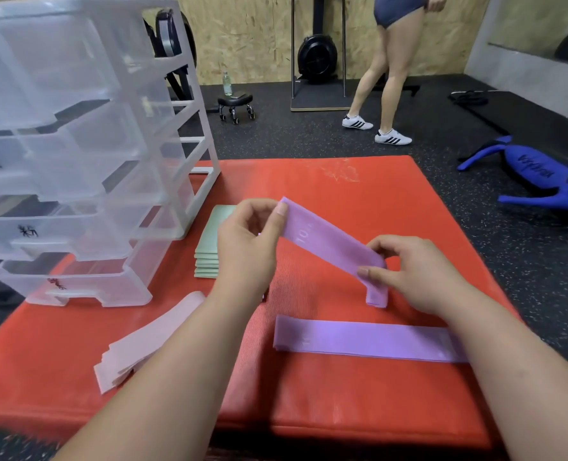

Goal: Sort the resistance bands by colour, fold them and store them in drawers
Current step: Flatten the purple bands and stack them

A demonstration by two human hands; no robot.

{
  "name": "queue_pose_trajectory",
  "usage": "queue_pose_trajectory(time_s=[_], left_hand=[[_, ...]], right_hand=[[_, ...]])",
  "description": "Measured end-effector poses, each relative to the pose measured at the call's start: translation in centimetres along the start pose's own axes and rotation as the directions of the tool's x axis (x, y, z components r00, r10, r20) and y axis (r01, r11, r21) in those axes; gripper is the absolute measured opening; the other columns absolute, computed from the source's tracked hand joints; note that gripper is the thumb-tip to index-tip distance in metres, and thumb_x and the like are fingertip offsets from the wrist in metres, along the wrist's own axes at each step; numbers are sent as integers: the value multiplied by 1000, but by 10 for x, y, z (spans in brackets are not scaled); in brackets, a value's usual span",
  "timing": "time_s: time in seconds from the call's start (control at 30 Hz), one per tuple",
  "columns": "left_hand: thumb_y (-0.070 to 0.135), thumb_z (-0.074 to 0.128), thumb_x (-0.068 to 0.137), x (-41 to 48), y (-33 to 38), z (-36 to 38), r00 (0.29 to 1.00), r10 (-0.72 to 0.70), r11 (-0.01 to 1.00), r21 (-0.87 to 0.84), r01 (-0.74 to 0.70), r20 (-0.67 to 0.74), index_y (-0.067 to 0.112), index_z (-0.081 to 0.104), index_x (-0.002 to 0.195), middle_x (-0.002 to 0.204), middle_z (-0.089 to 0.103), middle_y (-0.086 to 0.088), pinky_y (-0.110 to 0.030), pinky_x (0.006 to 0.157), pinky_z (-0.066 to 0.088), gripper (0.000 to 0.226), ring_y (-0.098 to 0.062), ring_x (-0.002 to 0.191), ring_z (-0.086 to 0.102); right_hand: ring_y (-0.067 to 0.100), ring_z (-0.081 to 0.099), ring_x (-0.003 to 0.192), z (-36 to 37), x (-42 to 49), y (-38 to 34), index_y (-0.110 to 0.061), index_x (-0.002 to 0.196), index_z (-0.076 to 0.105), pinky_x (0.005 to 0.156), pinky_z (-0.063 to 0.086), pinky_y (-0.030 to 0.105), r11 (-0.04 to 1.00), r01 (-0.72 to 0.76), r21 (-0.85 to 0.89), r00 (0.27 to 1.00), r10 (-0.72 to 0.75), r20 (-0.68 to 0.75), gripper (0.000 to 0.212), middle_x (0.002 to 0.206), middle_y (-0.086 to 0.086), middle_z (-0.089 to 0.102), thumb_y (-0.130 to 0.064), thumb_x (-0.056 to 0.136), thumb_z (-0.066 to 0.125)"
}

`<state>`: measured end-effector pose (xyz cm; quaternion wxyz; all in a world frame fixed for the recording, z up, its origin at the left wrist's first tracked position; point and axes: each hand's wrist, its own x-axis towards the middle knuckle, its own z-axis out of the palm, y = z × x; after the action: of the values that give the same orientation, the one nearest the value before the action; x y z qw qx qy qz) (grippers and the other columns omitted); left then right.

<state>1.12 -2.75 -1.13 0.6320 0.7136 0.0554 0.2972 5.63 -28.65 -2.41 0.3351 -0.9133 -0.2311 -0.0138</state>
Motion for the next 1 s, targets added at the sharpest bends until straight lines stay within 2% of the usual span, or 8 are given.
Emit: queue_pose_trajectory(time_s=[0.13,0.27,0.5,0.6,0.7,0.83,0.9,1.0], left_hand=[[35,74,98,-5,3,-17,995,-52,999,-14,51,-86,21,76,99,93,75,-3,-53,85,60,14,-12,82,64],[32,74,100,-12,2,-30,983,-160,985,-78,153,-94,16,76,103,91,74,-4,-28,69,55,17,-11,76,62],[27,77,97,-25,-5,-48,958,-287,958,33,286,19,15,77,106,95,78,-9,-32,71,54,15,-8,77,69],[25,79,96,-33,-6,-53,955,-291,956,65,287,59,15,78,102,90,79,-8,-31,71,55,12,-9,76,68],[24,79,96,-41,-9,-56,941,-332,939,123,323,69,11,77,94,83,76,-3,-31,73,53,13,-9,72,64],[22,80,95,-53,-10,-58,920,-373,918,189,348,117,3,75,93,72,66,-1,-27,61,48,19,-10,62,56],[18,80,94,-58,-10,-59,925,-354,917,244,315,136,4,75,91,70,66,-3,-20,55,46,16,-6,56,54],[25,82,90,-64,-14,-60,942,-277,881,442,171,188,15,75,83,68,73,3,-26,60,47,14,-10,59,61]], right_hand=[[-5,66,88,-18,-17,9,-38,87,71,87,52,32,997,-35,-63,999,34,-23,20,83,-21,74,-32,80,89],[-2,65,82,-33,-39,17,-39,86,72,77,50,24,995,-88,-46,995,85,-57,19,82,-23,73,-31,80,88],[16,70,78,-50,-76,28,-18,101,77,72,61,26,902,-180,393,975,216,-51,21,90,8,79,-11,83,86],[14,68,71,-52,-89,29,-15,104,76,67,62,25,864,-226,449,960,275,-46,24,78,11,78,-11,82,86],[7,64,64,-53,-97,31,-13,107,75,66,61,24,837,-273,474,943,331,-42,24,62,-4,70,-11,85,84],[15,67,73,-53,-105,32,-11,112,75,74,61,32,770,-343,538,911,413,-9,27,78,12,77,-13,86,83],[18,68,72,-53,-110,33,-14,109,75,75,57,34,799,-358,483,904,425,-34,28,83,18,78,-14,83,86],[17,70,64,-50,-115,37,-24,100,75,74,55,35,885,-376,274,905,415,-95,31,73,4,77,-19,76,93]])
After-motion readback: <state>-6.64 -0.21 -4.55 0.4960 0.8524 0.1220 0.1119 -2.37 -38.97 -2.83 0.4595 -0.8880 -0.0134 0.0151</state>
